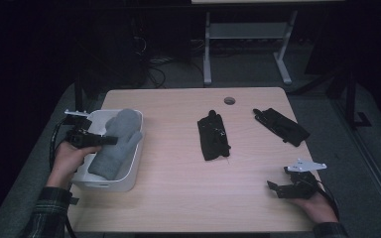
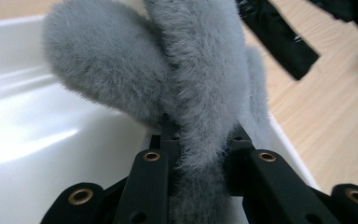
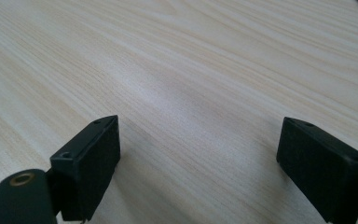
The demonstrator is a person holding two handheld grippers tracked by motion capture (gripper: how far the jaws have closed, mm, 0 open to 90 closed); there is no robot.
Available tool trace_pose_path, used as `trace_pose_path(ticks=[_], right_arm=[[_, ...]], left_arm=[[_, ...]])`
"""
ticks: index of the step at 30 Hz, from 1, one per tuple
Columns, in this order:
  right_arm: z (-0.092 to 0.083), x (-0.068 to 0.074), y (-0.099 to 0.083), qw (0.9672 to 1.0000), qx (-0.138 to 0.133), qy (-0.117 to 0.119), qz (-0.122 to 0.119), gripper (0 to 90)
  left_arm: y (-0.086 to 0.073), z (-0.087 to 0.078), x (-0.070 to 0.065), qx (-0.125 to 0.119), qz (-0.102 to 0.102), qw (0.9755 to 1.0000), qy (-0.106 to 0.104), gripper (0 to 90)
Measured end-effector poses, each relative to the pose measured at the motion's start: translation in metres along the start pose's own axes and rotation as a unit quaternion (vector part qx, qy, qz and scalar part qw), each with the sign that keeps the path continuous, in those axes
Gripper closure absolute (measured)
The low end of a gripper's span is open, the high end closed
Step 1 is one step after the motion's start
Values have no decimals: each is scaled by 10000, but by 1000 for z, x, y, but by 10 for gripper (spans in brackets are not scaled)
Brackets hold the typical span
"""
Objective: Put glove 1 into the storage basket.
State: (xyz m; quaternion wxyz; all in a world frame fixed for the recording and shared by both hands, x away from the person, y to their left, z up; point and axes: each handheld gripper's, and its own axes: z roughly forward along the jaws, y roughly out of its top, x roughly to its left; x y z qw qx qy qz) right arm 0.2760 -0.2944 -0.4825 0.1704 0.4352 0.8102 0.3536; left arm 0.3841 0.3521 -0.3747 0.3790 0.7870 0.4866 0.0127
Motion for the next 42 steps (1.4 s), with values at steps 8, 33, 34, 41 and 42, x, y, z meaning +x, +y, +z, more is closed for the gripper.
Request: trace_pose_path(ticks=[8, 33, 34, 41, 42], right_arm=[[0, 0, 0, 10000, 0, -1, -1, 133], [0, 0, 0, 10000, 1, -3, 0, 133], [0, 0, 0, 10000, 1, -3, 0, 133], [0, 0, 0, 10000, 11, -8, 12, 121], [0, 1, 0, 10000, 12, -8, 13, 120]], left_arm=[[-7, 20, 16, 308, -223, 9991, 168, 735], [-4, -2, 10, -17, 64, 9947, 1026, 268], [-2, -4, 2, -99, 185, 9953, 947, 266], [10, 2, -33, -314, 614, 9959, 577, 254], [10, 2, -33, -314, 614, 9959, 577, 254]])
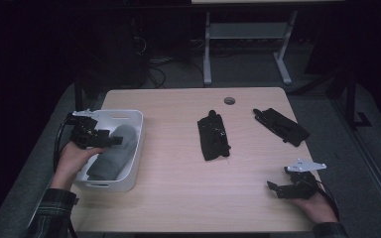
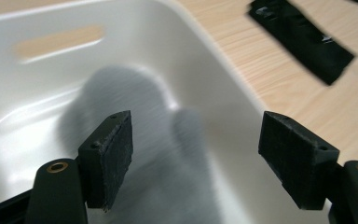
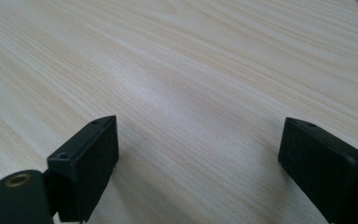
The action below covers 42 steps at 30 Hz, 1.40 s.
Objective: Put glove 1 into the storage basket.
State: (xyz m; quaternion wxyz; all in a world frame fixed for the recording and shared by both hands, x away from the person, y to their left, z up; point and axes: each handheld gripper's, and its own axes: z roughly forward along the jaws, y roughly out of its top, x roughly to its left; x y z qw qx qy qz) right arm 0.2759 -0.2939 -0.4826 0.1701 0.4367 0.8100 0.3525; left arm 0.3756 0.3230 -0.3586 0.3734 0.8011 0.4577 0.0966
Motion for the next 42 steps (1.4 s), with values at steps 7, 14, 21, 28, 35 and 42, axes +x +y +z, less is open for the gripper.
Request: trace_pose_path(ticks=[7, 14, 21, 28, 35, 42], right_arm=[[0, 0, 0, 10000, 0, 0, -1, 120], [0, 0, 0, 10000, -1, 0, -4, 120], [0, 0, 0, 10000, 1, -14, 3, 113], [0, 0, 0, 10000, 1, -7, -3, 114], [0, 0, 0, 10000, 4, -4, -2, 118], [0, 0, 0, 10000, 4, -6, 2, 118]], left_arm=[[15, 11, -37, -237, 300, 9985, -393, 250], [25, 29, -83, -262, 765, 9942, -702, 238], [24, 47, -116, -287, 1012, 9905, -882, 226], [9, 72, -149, -77, 1321, 9856, -1057, 212], [-13, 101, -166, 122, 1566, 9823, -1025, 196], [-37, 117, -169, 310, 1904, 9774, -864, 166]])
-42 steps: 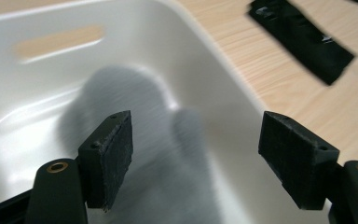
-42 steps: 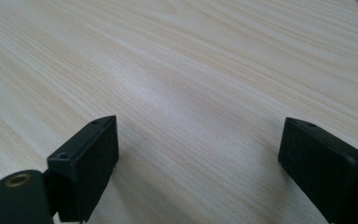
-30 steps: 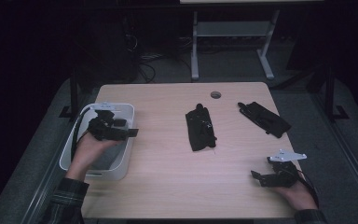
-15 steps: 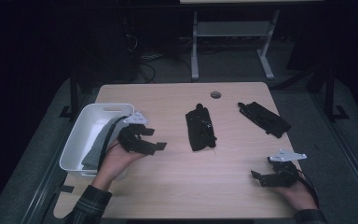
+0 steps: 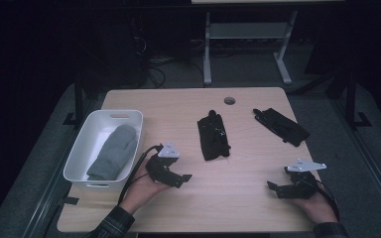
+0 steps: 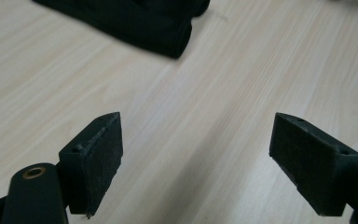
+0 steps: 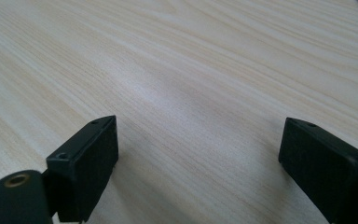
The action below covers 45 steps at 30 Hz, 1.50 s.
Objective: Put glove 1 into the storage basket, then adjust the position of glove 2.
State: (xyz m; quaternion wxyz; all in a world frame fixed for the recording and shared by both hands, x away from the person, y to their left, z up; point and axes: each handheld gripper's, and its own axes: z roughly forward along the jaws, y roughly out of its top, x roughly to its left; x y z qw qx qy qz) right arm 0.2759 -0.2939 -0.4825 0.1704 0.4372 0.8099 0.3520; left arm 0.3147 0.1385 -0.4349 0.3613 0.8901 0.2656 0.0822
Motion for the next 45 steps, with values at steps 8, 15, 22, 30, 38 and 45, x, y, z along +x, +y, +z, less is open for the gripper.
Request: trace_pose_path(ticks=[8, 15, 22, 30, 38, 45], right_arm=[[-1, 0, 4, 9999, 123, -14, 15, 161], [0, 1, 9, 9998, 135, 54, 95, 211], [2, -3, 26, 9999, 34, 106, 10, 461], [7, -18, 52, 9998, -106, -172, -31, 867], [19, -57, 78, 9983, -135, -548, 169, 900], [34, -88, 87, 9956, -158, -860, 344, 900]], left_arm=[[-28, 9, 4, 235, -73, 9997, 88, 149], [-40, 8, 5, 336, 73, 9991, 244, 127], [-52, 8, 4, -165, 58, 9996, 207, 123], [-53, 8, 3, -245, 58, 9994, 240, 124], [-53, 7, 4, -229, 19, 9993, 284, 128], [-53, 7, 4, -219, -11, 9993, 302, 128]])
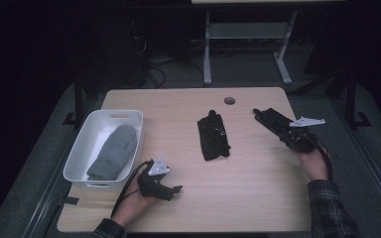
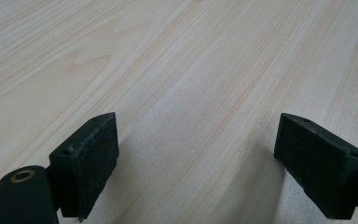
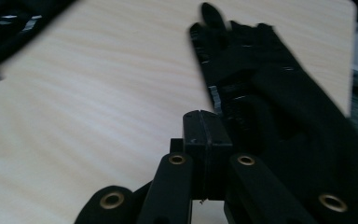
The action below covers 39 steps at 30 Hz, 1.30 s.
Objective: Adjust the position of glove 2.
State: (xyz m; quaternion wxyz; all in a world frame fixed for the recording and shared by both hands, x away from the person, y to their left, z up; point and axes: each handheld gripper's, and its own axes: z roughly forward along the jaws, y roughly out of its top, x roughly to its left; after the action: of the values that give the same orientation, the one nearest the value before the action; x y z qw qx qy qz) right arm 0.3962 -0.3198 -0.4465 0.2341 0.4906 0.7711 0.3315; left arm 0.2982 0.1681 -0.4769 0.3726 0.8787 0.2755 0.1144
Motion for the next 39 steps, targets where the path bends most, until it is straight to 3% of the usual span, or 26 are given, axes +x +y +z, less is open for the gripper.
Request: trace_pose_path(ticks=[9, 16, 19, 28, 39], right_arm=[[25, -23, 3, 9995, 77, -197, 243, 900], [42, -26, 1, 9989, 273, -311, 237, 900], [41, -25, 0, 9990, 273, -276, 210, 900], [31, -2, -3, 9992, 403, -9, -38, 900], [13, 33, -12, 9966, 593, 345, -457, 900]], left_arm=[[1, 0, 1, 15, 26, 10000, 16, 128], [1, 1, 2, 14, 26, 10000, 25, 128], [1, 1, 2, 10, 12, 10000, 29, 128], [1, 1, 1, -8, -10, 10000, 21, 127], [1, 1, 2, -16, -6, 10000, 15, 127]])
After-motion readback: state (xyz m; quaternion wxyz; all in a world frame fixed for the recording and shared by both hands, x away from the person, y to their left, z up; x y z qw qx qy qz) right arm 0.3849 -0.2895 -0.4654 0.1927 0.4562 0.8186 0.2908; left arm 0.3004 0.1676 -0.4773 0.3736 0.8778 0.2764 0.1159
